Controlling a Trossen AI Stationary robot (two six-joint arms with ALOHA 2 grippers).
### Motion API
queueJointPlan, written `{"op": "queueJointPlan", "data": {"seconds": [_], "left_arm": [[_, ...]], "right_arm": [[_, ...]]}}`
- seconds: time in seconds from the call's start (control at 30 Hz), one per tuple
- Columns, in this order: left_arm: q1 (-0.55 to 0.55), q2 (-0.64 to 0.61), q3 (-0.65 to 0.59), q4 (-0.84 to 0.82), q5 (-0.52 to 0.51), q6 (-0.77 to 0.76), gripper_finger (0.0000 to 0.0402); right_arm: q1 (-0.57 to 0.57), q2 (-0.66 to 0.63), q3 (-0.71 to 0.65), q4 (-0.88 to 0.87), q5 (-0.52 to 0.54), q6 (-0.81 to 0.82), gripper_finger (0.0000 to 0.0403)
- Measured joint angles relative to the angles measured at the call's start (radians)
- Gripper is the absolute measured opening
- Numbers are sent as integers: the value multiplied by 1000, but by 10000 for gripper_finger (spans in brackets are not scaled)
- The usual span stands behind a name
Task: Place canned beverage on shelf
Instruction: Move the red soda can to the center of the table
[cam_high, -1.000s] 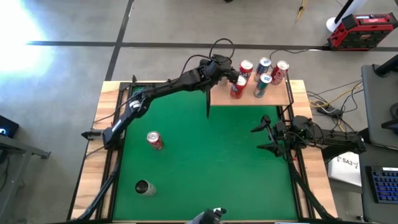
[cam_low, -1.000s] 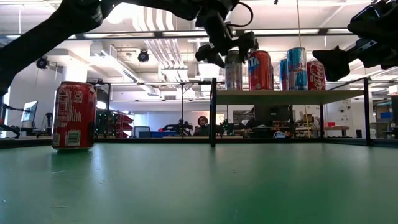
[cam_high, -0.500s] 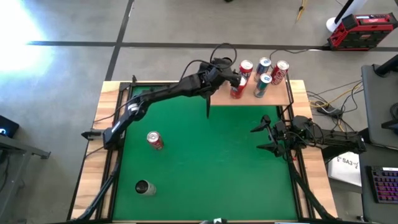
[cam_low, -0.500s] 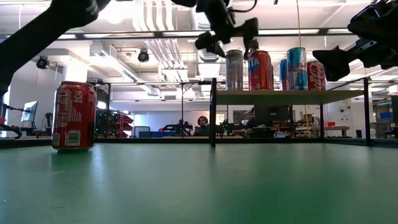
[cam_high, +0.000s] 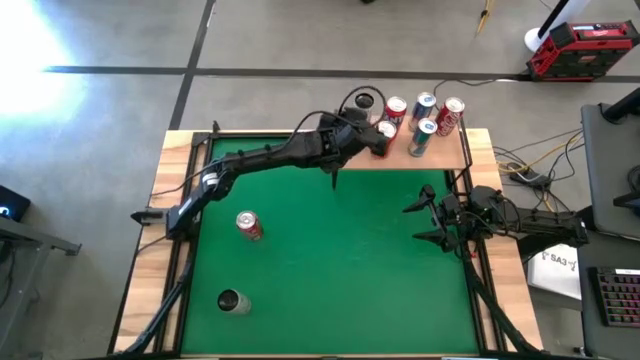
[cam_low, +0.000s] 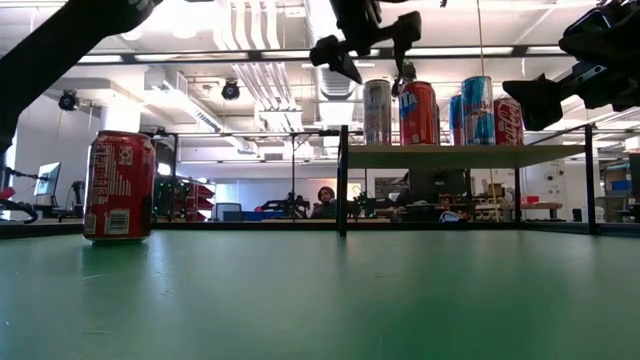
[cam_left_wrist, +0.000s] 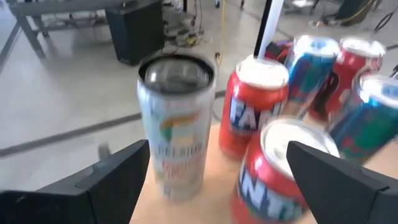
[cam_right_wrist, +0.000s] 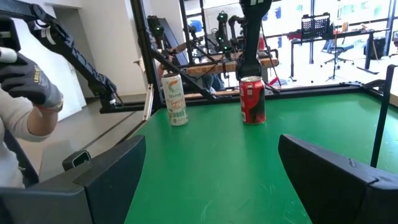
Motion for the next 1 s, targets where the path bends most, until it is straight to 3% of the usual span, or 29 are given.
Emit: {"op": "queueJointPlan", "data": {"seconds": [0.17,0.47,0.73,0.87,1.0], "left_arm": [[-43,-29,0,-186,-6,-159,363],[-158,-73,0,-638,7,-609,363],[-206,-93,0,-903,285,-855,363],[-209,-105,-18,-900,452,-887,362],[-220,-121,-72,-898,516,-895,356]], "right_arm": [[0,0,0,0,0,0,359],[0,0,0,0,0,0,359],[0,0,0,0,0,0,359],[0,0,0,0,0,0,359],[0,0,0,0,0,0,359]]}}
